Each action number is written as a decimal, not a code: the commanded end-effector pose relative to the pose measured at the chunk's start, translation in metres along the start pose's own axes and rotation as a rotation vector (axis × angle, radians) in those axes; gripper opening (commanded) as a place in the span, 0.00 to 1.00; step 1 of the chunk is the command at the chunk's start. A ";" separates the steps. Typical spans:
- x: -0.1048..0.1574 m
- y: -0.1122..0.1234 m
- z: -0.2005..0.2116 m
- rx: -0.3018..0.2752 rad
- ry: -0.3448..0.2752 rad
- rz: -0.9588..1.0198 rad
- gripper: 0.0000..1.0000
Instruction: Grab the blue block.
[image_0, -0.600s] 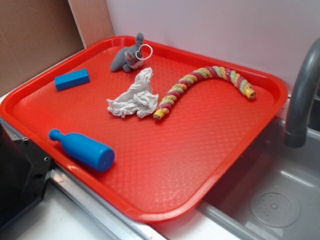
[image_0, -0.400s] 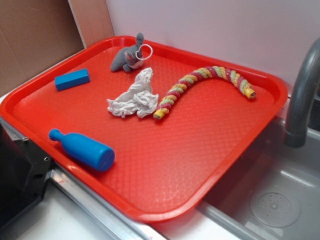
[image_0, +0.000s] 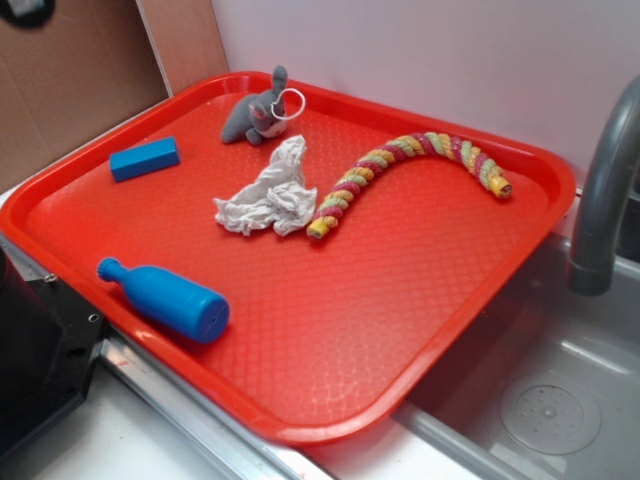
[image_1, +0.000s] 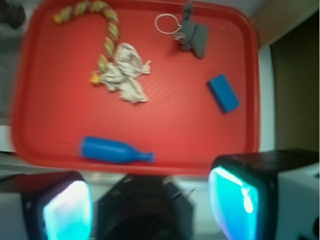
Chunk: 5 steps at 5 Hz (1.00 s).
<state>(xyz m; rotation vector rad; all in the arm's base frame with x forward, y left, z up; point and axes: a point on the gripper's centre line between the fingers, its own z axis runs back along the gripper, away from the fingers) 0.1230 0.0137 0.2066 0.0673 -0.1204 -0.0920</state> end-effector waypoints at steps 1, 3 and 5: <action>0.012 0.059 -0.041 -0.128 -0.052 -0.083 1.00; 0.030 0.087 -0.082 -0.096 -0.046 -0.175 1.00; 0.059 0.124 -0.137 -0.047 -0.085 -0.234 1.00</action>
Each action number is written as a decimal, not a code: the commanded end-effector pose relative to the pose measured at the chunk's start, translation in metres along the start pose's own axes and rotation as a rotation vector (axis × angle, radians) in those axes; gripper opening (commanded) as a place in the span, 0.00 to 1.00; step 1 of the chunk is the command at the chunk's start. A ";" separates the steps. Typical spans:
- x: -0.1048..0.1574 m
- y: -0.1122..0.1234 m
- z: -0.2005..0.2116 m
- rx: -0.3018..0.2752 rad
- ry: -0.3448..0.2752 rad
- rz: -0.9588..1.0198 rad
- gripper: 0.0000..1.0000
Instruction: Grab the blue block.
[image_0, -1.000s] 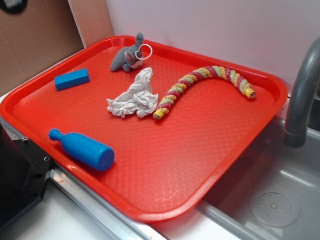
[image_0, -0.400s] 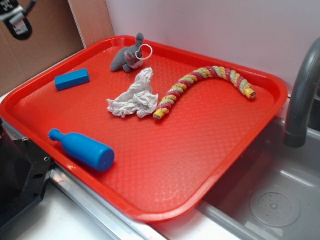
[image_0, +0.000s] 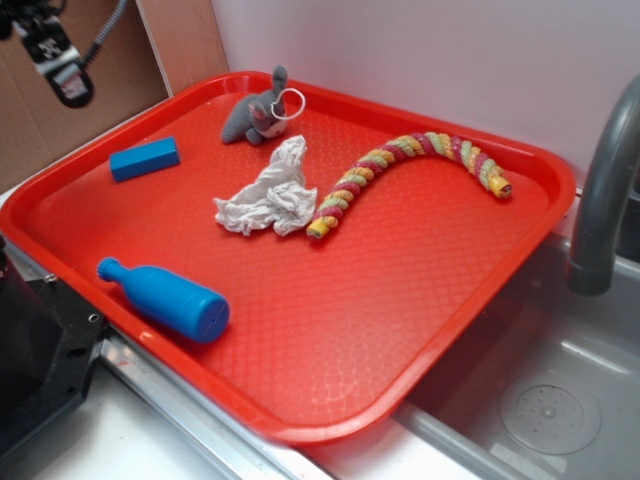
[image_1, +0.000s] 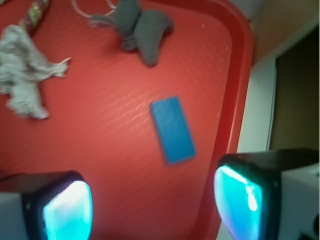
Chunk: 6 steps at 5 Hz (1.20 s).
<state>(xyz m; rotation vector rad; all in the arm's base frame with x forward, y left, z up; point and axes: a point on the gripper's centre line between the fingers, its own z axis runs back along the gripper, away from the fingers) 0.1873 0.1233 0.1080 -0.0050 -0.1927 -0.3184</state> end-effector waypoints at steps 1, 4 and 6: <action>0.007 0.020 -0.049 0.021 0.007 0.000 1.00; -0.027 -0.008 -0.099 0.063 0.159 -0.064 1.00; -0.052 -0.013 -0.050 0.127 0.063 -0.023 1.00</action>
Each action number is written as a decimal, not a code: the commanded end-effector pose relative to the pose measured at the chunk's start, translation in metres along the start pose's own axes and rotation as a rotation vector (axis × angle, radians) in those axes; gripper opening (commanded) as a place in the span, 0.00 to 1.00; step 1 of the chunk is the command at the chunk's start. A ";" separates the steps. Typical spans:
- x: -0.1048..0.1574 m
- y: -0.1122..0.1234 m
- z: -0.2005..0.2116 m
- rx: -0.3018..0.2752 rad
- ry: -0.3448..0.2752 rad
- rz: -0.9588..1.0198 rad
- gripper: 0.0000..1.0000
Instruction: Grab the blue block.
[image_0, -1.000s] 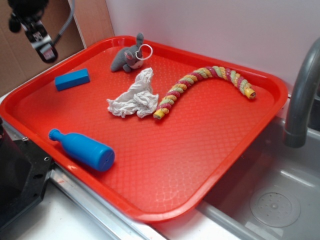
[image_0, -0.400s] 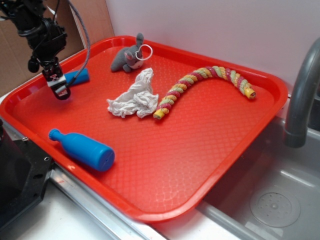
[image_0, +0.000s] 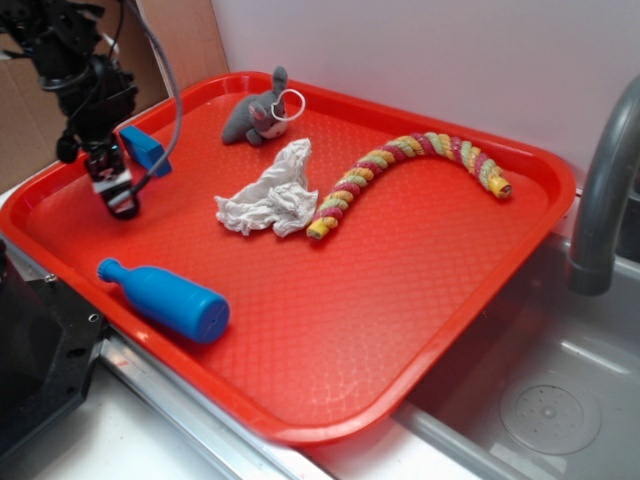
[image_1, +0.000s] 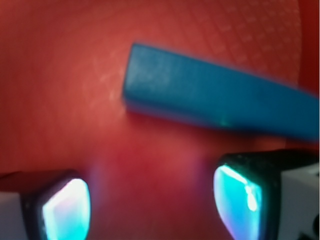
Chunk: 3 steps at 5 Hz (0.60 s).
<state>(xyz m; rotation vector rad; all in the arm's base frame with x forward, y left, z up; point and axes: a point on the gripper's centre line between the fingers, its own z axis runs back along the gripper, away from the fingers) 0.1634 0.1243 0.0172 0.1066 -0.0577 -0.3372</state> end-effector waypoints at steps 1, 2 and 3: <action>-0.023 -0.004 0.063 0.042 -0.156 0.069 1.00; 0.027 0.009 0.090 0.021 -0.165 0.075 1.00; 0.077 0.017 0.068 -0.075 -0.129 -0.126 1.00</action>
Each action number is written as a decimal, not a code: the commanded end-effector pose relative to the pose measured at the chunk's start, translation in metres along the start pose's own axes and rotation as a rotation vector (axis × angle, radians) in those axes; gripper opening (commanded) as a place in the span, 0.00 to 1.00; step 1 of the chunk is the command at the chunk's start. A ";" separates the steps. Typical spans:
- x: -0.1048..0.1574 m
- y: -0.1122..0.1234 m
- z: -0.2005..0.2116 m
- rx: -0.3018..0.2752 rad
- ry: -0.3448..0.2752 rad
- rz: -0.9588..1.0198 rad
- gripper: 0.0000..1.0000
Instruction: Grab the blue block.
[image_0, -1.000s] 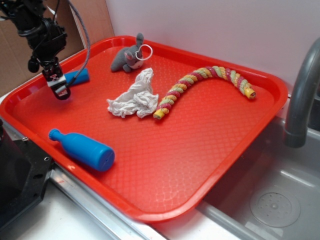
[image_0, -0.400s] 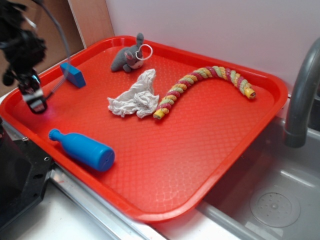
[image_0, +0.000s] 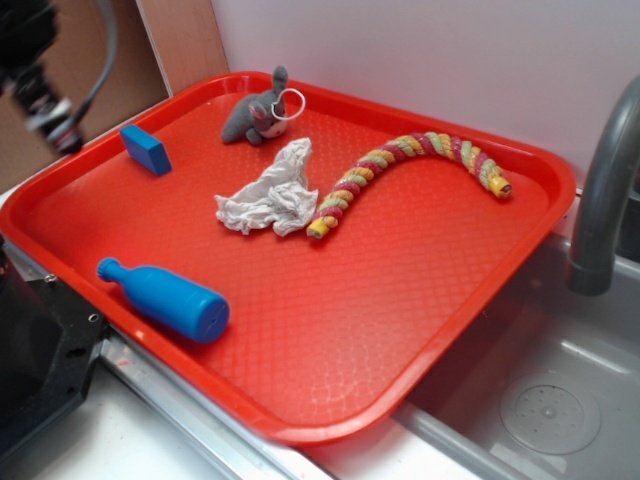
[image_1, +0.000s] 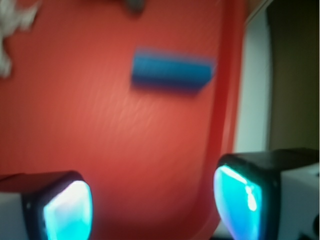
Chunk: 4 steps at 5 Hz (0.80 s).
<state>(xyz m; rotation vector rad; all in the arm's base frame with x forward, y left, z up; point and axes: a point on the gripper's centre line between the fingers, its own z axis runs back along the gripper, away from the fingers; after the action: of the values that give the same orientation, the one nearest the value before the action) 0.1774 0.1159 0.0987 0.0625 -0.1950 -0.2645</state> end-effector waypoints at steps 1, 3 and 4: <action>0.106 0.010 -0.034 -0.044 0.032 -0.081 1.00; 0.116 0.014 -0.020 0.093 -0.012 0.314 1.00; 0.094 0.006 -0.001 0.184 -0.019 0.553 1.00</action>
<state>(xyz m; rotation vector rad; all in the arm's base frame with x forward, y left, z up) 0.2600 0.0890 0.1041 0.1694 -0.1948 0.3254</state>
